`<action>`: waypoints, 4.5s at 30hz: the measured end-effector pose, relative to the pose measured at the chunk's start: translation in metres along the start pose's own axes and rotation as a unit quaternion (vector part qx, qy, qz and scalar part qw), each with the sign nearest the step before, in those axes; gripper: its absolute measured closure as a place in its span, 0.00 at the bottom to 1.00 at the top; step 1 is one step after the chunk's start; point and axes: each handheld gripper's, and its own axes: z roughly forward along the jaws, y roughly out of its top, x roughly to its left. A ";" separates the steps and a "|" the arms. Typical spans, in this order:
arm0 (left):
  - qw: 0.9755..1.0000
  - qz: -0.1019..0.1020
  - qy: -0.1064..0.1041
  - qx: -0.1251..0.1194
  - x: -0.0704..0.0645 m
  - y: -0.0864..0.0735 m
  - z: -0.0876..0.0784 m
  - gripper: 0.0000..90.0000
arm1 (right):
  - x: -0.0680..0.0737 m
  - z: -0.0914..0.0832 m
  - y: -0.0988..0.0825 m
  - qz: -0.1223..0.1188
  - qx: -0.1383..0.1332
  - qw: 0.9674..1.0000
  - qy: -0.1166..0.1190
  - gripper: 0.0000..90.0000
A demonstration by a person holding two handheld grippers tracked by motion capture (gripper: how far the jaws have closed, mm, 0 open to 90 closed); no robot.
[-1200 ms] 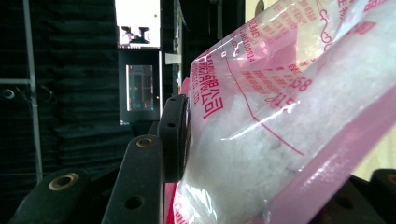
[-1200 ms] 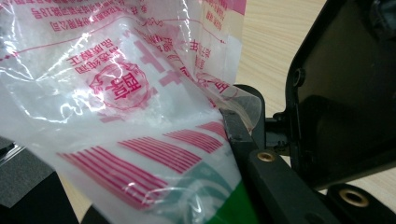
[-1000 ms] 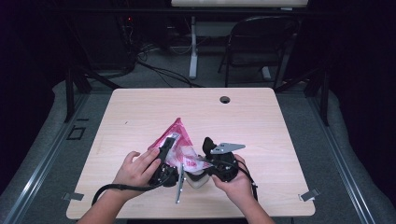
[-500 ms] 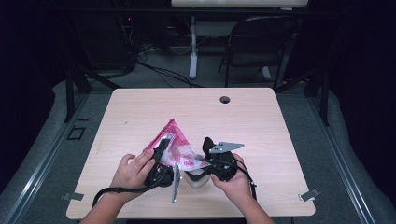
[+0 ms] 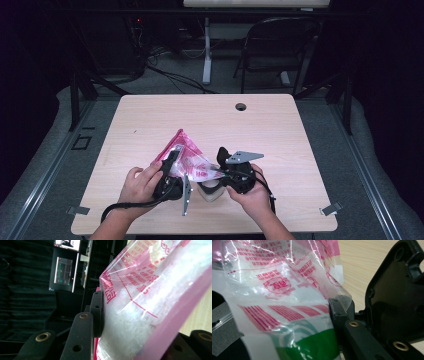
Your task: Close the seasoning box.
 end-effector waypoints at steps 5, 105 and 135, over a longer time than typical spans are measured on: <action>1.000 -0.019 -0.012 0.004 -0.003 -0.005 0.000 0.81 | 0.001 0.000 0.000 0.003 -0.005 1.000 0.002 0.98; 0.869 -0.472 -0.138 0.054 -0.004 -0.128 0.030 0.85 | -0.014 -0.046 0.011 0.030 -0.084 0.996 0.015 0.71; 0.849 -0.501 -0.082 0.147 -0.006 -0.179 0.034 0.85 | -0.026 -0.060 0.015 0.033 -0.104 0.994 -0.015 0.88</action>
